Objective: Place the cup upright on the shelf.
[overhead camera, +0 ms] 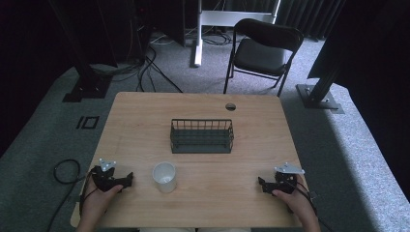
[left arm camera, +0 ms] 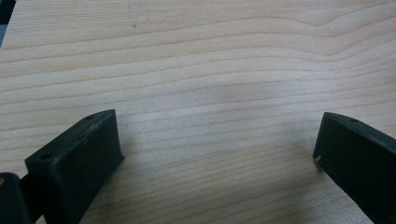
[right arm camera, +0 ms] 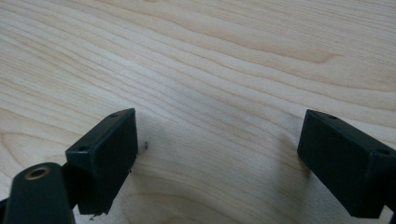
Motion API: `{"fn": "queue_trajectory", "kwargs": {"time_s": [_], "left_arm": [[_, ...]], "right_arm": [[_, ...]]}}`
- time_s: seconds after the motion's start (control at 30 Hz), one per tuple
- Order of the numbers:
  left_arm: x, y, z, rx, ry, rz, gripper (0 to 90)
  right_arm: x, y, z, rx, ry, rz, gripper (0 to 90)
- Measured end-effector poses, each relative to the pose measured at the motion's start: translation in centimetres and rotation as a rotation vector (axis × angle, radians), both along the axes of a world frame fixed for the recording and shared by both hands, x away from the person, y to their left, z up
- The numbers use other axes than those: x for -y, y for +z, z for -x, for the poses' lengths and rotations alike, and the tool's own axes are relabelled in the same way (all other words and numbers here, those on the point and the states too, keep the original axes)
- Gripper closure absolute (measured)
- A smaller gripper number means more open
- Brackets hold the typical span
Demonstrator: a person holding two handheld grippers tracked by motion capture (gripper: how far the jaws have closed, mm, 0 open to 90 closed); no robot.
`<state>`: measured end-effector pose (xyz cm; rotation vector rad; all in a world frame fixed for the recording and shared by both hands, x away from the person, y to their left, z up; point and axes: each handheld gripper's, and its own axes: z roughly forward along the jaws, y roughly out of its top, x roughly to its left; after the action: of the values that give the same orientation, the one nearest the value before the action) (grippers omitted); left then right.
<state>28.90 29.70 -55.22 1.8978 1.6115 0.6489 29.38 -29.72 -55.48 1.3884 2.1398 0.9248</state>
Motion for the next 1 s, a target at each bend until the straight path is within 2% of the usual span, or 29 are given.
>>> {"fn": "queue_trajectory", "kwargs": {"time_s": [1.0], "left_arm": [[0.00, 0.00, -0.01, 0.000, 0.000, -0.001, 1.0]], "right_arm": [[0.02, 0.03, -0.24, 0.010, 0.016, 0.012, 11.0]]}}
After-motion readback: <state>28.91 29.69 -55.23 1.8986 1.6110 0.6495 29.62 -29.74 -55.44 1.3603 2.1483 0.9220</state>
